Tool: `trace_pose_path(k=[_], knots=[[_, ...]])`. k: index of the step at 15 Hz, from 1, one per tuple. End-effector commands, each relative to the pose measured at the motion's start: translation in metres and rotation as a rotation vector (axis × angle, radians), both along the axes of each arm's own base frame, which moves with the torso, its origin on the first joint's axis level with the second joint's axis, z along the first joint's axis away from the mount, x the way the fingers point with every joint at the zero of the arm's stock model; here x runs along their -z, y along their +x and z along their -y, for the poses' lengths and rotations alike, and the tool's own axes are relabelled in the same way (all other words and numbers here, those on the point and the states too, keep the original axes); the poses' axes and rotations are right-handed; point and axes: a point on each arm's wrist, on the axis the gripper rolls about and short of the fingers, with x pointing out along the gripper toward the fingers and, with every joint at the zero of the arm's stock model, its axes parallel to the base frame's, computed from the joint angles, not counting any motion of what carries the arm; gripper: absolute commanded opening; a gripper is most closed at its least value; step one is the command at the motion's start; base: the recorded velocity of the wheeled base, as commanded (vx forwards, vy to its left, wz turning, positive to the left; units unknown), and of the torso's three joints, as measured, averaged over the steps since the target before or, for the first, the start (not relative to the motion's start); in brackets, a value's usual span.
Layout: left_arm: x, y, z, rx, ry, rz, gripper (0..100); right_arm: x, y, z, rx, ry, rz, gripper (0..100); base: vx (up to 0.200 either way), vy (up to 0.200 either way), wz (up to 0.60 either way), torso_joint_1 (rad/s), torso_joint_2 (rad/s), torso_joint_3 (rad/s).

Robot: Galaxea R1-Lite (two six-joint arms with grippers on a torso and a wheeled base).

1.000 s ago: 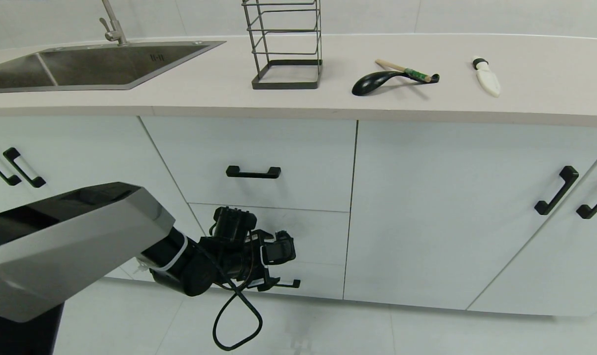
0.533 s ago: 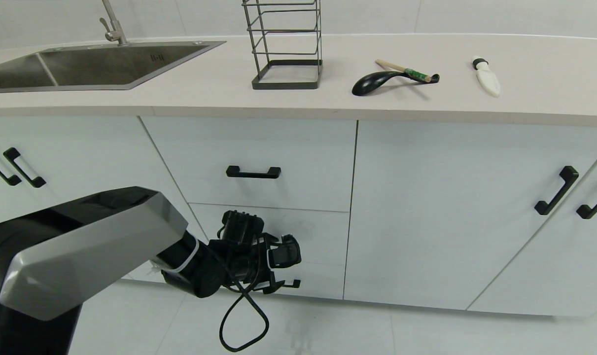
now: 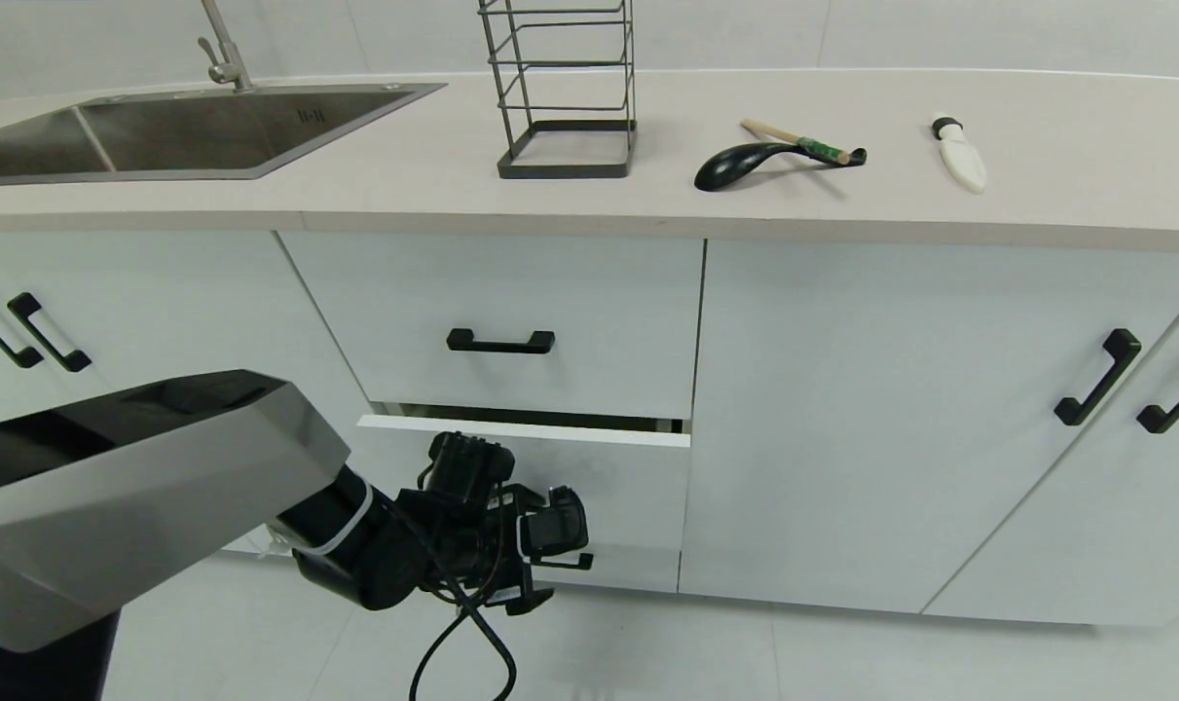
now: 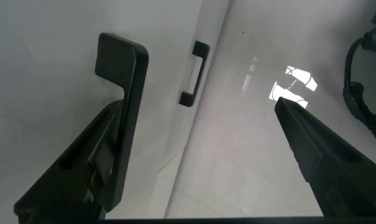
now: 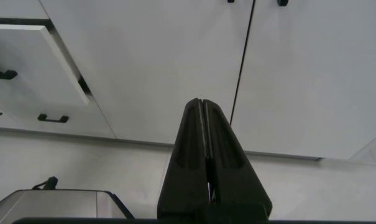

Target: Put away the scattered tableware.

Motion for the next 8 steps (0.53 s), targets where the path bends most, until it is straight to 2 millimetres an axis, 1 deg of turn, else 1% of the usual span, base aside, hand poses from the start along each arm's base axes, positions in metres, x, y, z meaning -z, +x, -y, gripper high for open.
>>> trace_pose_path(k=[1, 3, 4, 5, 8], knots=[[-0.011, -0.005, -0.002, -0.001, -0.006, 0.021, 100, 0.0, 0.0, 0.0, -0.001, 0.0, -0.002, 0, 0.0, 0.0, 0.0, 0.0, 0.0, 0.0], [-0.017, -0.016, -0.003, 0.006, -0.005, 0.021, 100, 0.0, 0.0, 0.0, -0.001, 0.0, -0.002, 0, 0.0, 0.0, 0.0, 0.0, 0.0, 0.0], [-0.026, -0.026, -0.003, 0.019, -0.011, 0.032, 100, 0.0, 0.0, 0.0, -0.001, 0.0, -0.002, 0, 0.0, 0.0, 0.0, 0.0, 0.0, 0.0], [-0.036, -0.034, -0.003, 0.03, -0.019, 0.049, 100, 0.0, 0.0, 0.0, -0.001, 0.0, -0.002, 0, 0.0, 0.0, 0.0, 0.0, 0.0, 0.0], [-0.077, -0.077, 0.001, 0.081, -0.071, 0.113, 100, 0.0, 0.0, 0.0, -0.001, 0.0, -0.002, 0, 0.0, 0.0, 0.0, 0.0, 0.0, 0.0]])
